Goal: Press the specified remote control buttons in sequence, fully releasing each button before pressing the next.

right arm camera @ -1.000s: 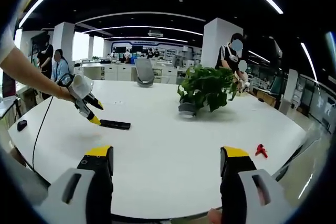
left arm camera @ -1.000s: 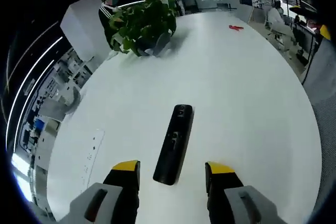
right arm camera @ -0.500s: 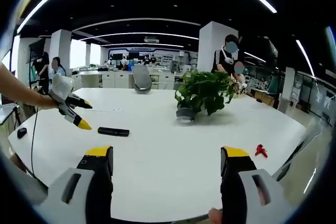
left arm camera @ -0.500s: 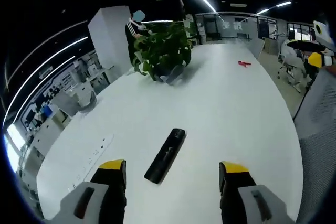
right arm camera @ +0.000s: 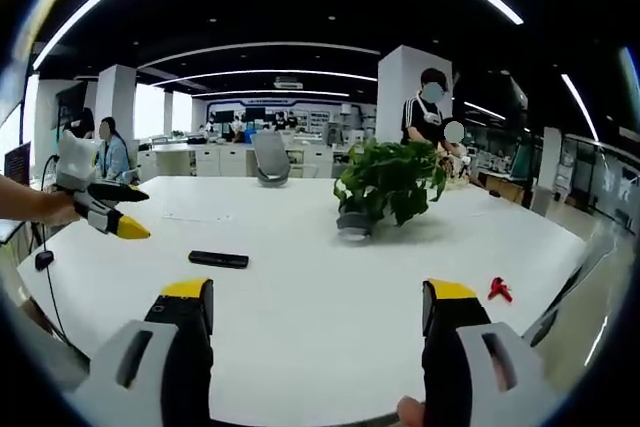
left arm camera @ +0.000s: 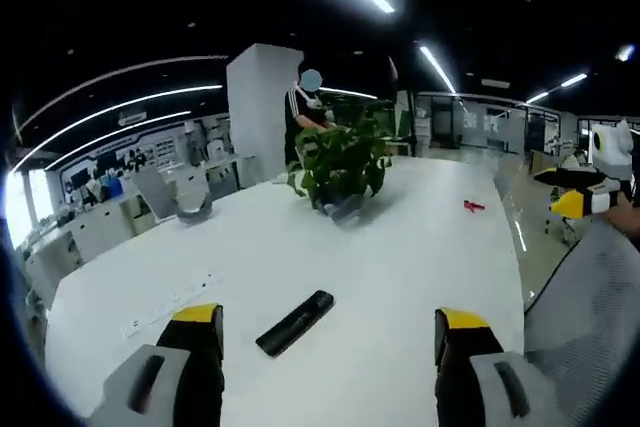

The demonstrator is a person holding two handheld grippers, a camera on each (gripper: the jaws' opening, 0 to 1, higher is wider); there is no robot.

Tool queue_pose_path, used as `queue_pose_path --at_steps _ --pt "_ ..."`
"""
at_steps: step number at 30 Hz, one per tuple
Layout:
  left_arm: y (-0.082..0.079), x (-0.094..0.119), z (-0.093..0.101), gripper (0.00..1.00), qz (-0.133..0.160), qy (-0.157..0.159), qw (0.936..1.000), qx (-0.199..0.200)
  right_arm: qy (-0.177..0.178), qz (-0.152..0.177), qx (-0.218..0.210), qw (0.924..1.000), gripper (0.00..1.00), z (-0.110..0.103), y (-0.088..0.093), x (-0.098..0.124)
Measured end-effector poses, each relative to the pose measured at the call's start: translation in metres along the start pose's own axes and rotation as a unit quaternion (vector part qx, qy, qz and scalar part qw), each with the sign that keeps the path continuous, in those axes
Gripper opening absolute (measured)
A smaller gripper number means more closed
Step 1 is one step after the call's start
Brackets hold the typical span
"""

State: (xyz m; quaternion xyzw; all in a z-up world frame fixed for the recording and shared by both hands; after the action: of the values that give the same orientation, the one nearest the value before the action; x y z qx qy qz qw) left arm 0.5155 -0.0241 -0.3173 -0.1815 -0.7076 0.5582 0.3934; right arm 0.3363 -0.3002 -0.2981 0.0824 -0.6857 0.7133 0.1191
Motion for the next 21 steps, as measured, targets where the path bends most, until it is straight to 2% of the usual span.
queue_pose_path --at_steps 6,10,13,16,21 --pt "-0.009 0.031 0.005 0.99 0.018 -0.024 0.9994 0.019 -0.002 0.002 -0.002 1.0000 0.90 0.000 -0.001 0.001" --pt "-0.005 0.047 0.010 1.00 0.018 -0.036 0.9981 0.047 0.002 0.009 -0.003 1.0000 0.93 0.001 -0.002 0.001" --pt "-0.003 0.060 0.015 1.00 0.031 -0.052 0.9967 0.054 0.006 0.011 -0.004 0.9999 0.94 0.003 -0.003 0.002" --pt "0.000 0.071 0.018 1.00 0.025 -0.068 0.9957 0.057 0.003 0.010 -0.005 0.9999 0.94 0.002 -0.002 0.001" --pt "0.002 0.091 0.031 1.00 0.038 -0.096 0.9928 0.061 -0.002 0.008 -0.002 1.0000 0.94 0.000 -0.002 0.001"
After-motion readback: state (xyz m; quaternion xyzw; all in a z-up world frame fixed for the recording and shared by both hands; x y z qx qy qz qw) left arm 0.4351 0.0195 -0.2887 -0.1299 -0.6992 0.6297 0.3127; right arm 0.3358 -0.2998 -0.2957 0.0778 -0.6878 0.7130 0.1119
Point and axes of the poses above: the point that each gripper's makers call its tool centre point, and the gripper's own axes: x roughly backward along the fingers, z roughly to its right, y roughly out of its underside, the point moved 4 cm from there along x, roughly backward along the fingers, and after that the axes turned 3 degrees about -y, right-handed, at the moved point
